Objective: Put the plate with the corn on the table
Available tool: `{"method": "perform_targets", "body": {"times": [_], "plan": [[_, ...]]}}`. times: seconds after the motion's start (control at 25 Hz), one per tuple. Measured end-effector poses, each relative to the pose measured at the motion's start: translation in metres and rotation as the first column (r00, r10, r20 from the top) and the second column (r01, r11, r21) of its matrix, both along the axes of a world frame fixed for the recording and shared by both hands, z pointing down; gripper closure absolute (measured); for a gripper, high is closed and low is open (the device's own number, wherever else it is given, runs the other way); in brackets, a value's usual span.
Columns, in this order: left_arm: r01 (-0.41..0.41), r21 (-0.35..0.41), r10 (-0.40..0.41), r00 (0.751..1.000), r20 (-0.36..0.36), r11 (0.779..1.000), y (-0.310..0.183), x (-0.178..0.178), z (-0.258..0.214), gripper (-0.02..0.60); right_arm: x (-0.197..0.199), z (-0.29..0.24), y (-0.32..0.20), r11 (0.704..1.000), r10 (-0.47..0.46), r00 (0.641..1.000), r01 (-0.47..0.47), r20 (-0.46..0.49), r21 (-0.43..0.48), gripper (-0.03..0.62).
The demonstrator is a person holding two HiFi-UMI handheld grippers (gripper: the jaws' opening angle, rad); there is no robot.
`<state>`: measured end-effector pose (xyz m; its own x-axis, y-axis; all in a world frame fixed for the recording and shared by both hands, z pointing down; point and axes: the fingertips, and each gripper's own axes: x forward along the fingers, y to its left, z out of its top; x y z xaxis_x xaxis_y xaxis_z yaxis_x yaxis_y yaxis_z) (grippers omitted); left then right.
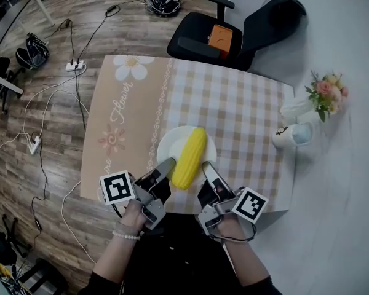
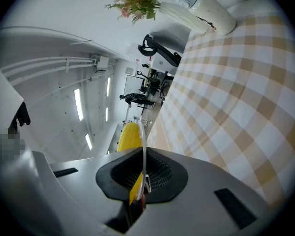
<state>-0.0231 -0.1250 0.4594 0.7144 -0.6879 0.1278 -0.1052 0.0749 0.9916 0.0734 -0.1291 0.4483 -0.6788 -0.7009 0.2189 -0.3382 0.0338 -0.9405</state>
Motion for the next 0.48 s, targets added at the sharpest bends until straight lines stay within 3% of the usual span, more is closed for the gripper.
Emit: {"method": "perform_targets", "body": {"times": [0.2, 0.48], "plan": [[-0.014, -0.030, 0.016, 0.998, 0.054, 0.999, -0.005, -0.004, 0.023, 0.551, -0.003, 0.022, -0.006, 1.000, -0.003, 1.000, 0.002, -0.025, -0.015, 0.549], [-0.031, -0.033, 0.032, 0.999, 0.041, 0.999, -0.008, -0.006, 0.036, 0.551, -0.003, 0.047, -0.006, 0.997, 0.035, 0.999, -0.036, -0.006, -0.069, 0.551]]}}
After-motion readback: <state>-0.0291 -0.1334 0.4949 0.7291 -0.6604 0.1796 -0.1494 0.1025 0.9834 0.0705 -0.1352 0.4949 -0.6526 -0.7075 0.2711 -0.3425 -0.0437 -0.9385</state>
